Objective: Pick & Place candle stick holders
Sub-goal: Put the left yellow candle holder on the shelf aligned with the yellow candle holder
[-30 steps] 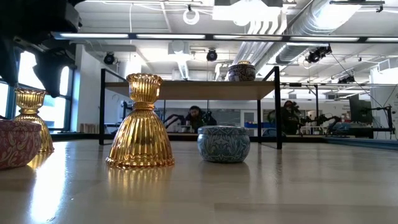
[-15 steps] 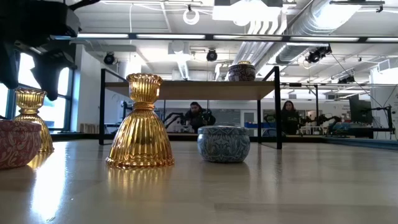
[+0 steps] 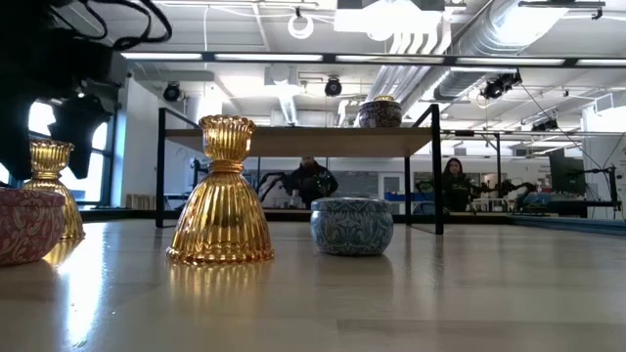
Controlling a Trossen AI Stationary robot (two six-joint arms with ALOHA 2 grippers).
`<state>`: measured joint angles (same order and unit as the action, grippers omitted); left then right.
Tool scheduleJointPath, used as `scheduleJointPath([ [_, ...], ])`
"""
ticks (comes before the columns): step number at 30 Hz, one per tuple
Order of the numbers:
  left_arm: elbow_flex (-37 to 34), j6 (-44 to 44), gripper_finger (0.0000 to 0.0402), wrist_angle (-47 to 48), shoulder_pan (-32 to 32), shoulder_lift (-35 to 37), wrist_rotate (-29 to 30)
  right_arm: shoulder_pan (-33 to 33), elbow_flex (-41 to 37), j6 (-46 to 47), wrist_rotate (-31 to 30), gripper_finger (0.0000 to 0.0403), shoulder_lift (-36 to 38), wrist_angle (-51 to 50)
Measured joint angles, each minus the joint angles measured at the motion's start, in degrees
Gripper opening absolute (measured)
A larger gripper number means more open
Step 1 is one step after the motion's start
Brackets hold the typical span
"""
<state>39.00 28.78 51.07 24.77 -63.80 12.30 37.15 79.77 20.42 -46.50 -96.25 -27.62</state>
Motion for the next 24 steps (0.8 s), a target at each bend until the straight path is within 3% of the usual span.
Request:
scheduleJointPath([
  [5,0.0,0.0,0.0371,0.3,0.0,-2.2,-0.9,0.0,0.0,-0.1,0.0,0.0398,0.0,0.0],
  [8,0.0,-1.3,0.0349,-0.1,0.0,-3.1,-0.8,0.0,0.0,-0.1,0.0,0.0398,0.0,0.0],
  [22,0.1,-4.4,0.0159,-2.0,0.0,-3.4,-0.6,0.0,0.0,-1.2,-0.3,0.0398,0.0,-0.1],
  [24,0.1,-4.5,0.0149,-2.1,0.0,-3.4,-0.1,0.0,0.0,-1.2,-0.3,0.0398,0.0,-0.1],
])
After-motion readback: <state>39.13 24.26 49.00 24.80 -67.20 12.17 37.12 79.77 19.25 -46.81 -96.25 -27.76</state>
